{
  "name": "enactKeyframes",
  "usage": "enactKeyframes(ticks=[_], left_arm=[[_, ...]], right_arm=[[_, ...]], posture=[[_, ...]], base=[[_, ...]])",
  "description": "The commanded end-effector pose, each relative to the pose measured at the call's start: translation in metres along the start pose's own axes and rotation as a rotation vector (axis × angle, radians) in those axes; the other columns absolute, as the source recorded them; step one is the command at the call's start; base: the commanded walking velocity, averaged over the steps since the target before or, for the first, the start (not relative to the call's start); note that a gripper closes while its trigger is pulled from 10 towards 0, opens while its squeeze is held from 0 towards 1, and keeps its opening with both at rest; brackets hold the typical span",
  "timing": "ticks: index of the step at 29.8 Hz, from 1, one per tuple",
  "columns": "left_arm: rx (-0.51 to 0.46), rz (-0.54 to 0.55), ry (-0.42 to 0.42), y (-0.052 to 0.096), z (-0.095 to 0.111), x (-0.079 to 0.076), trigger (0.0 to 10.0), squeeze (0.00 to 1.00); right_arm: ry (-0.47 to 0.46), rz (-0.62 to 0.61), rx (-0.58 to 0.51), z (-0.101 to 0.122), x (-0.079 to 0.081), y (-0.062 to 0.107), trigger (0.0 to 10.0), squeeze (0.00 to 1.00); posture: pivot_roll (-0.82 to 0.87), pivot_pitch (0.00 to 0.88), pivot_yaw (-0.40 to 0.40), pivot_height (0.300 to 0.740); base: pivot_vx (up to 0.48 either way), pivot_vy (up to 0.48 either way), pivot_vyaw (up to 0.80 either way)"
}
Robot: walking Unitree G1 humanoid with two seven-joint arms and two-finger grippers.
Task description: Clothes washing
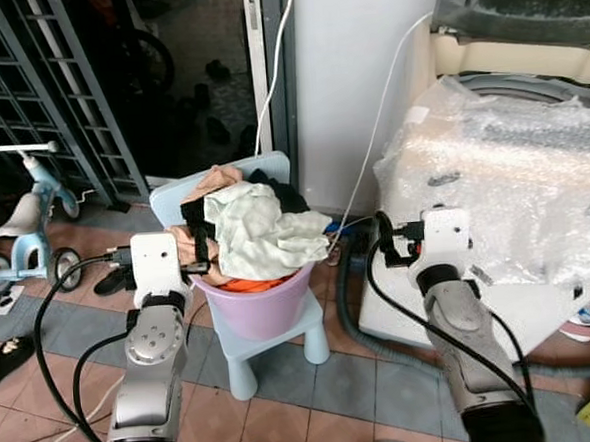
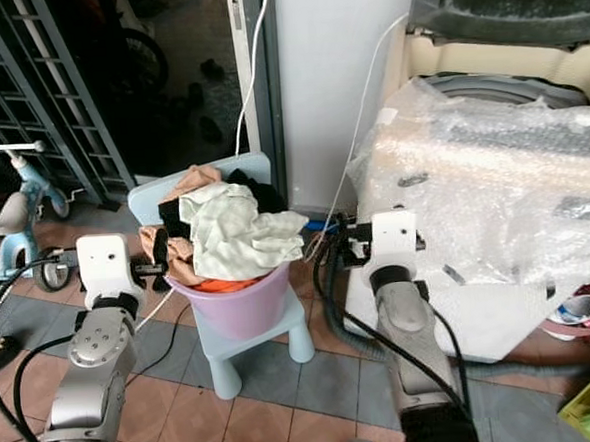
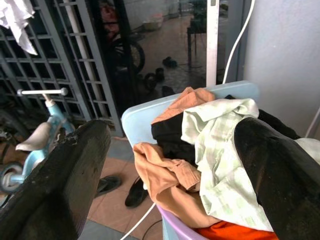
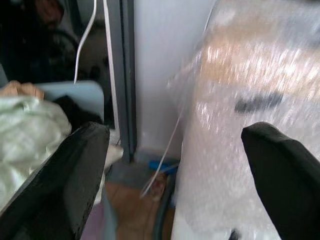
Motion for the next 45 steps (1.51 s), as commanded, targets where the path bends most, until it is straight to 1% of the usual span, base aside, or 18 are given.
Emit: enactKeyframes(ticks=[1,3,5,7,10,16,17,19,23,28,31,32,34,36,38,45], left_arm=[[-0.003,0.003,-0.019,-0.001,0.003,0.002,10.0,0.0],[0.001,0.003,-0.021,-0.001,0.002,0.002,10.0,0.0],[0.007,0.001,-0.024,-0.001,0.002,0.002,10.0,0.0],[0.036,-0.006,-0.031,-0.001,-0.003,0.003,10.0,0.0],[0.043,-0.007,-0.025,0.0,-0.004,0.003,10.0,0.0],[0.043,-0.011,-0.024,0.0,-0.005,0.002,10.0,0.0],[0.045,-0.01,-0.024,0.0,-0.005,0.002,10.0,0.0],[0.046,-0.01,-0.025,0.0,-0.005,0.002,10.0,0.0],[0.048,0.005,-0.034,0.0,-0.005,0.005,10.0,0.0],[0.051,0.004,-0.038,0.002,-0.007,0.004,10.0,0.0],[0.053,0.004,-0.035,0.002,-0.007,0.004,10.0,0.0],[0.054,0.007,-0.034,0.002,-0.007,0.004,10.0,0.0],[0.055,0.008,-0.033,0.002,-0.007,0.005,10.0,0.0],[0.055,0.008,-0.033,0.002,-0.007,0.005,10.0,0.0],[0.056,0.011,-0.035,0.0,-0.006,0.006,10.0,0.0],[0.064,0.019,-0.037,0.002,-0.007,0.007,10.0,0.0]], right_arm=[[-0.035,0.066,-0.012,0.005,0.002,0.001,10.0,0.0],[-0.029,0.091,-0.039,0.006,0.003,0.002,10.0,0.0],[-0.025,0.094,-0.041,0.006,0.003,0.002,10.0,0.0],[-0.048,0.092,-0.031,0.007,0.002,0.001,10.0,0.0],[-0.047,0.094,-0.03,0.008,0.002,-0.001,10.0,0.0],[-0.024,0.131,-0.024,0.011,0.003,-0.004,10.0,0.0],[0.002,0.146,-0.021,0.01,0.004,-0.006,10.0,0.0],[0.01,0.151,-0.021,0.01,0.005,-0.006,10.0,0.0],[0.017,0.185,-0.023,0.011,0.011,-0.007,10.0,0.0],[0.034,0.202,-0.026,0.013,0.013,-0.01,10.0,0.0],[0.055,0.222,-0.027,0.014,0.015,-0.011,10.0,0.0],[0.091,0.248,-0.026,0.014,0.018,-0.012,10.0,0.0],[0.124,0.267,-0.037,0.014,0.021,-0.012,10.0,0.0],[0.108,0.272,-0.034,0.013,0.023,-0.011,10.0,0.0],[0.07,0.263,-0.027,0.014,0.023,-0.013,10.0,0.0],[0.064,0.26,-0.012,0.012,0.024,-0.014,10.0,0.0]], posture=[[-0.02,0.0,0.037,0.74],[-0.02,0.0,0.036,0.74],[-0.02,0.0,0.036,0.74],[-0.03,0.0,0.034,0.74],[-0.03,0.0,0.033,0.74],[-0.03,0.0,0.03,0.74],[-0.02,0.0,0.029,0.74],[-0.02,0.0,0.027,0.74],[-0.02,0.0,0.023,0.74],[-0.02,0.0,0.02,0.74],[-0.02,0.0,0.017,0.74],[-0.01,0.0,0.014,0.74],[-0.01,0.0,0.014,0.74],[-0.01,0.0,0.013,0.74],[-0.01,0.0,0.014,0.74],[-0.01,0.0,0.015,0.74]], base=[[0.0,0.0,0.0],[0.0,0.0,0.25],[0.0,0.0,0.74],[0.0,0.0,0.73],[0.0,0.0,0.73],[0.0,0.0,0.7],[0.0,0.0,0.49],[0.0,0.0,0.48],[0.145,0.0,0.0],[0.328,0.0,0.0],[0.355,0.0,0.0],[0.356,0.0,0.0],[0.364,0.0,0.47],[0.366,0.0,0.8],[0.369,0.0,0.8],[0.37,0.0,0.42]])
Point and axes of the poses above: a point about 5 cm out from each wrist's last joint towards the gripper, its own y axis pointing back from the gripper into the wrist, its own z axis along the axis of the wrist's last joint, x = y × z, the point moved 2 cm from there along -y, pointing out of the wrist towards the gripper, and after that the axes turned 5 degrees about y, right-handed, at the moved point
